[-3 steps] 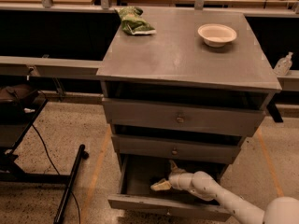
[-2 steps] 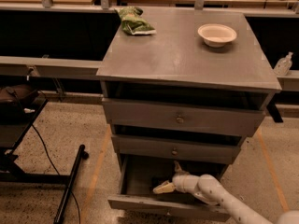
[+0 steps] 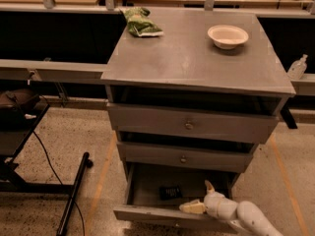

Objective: Place rxbar chocolate into bottom drawer

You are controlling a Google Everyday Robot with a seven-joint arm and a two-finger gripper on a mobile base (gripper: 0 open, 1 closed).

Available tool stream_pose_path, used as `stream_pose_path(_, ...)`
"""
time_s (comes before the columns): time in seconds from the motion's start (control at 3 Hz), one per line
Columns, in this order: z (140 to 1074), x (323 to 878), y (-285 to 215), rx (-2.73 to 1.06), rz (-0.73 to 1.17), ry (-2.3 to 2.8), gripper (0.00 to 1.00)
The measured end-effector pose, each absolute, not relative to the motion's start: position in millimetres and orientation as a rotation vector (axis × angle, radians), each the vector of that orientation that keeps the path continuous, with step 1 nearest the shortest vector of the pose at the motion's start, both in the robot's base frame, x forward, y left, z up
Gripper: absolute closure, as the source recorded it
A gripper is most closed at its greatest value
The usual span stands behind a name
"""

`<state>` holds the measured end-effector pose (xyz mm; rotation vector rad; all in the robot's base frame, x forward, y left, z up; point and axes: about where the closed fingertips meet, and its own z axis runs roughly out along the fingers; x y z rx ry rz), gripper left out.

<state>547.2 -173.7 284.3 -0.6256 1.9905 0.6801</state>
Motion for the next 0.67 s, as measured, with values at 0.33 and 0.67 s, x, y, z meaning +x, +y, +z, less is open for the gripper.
stream_pose_path(0.33, 330.4, 511.8, -217.9, -0.572, 0.604, 1.968, 0.0)
stream_pose_path(0.67, 329.3, 510.2, -221.1, -0.564, 0.602, 1.969, 0.0)
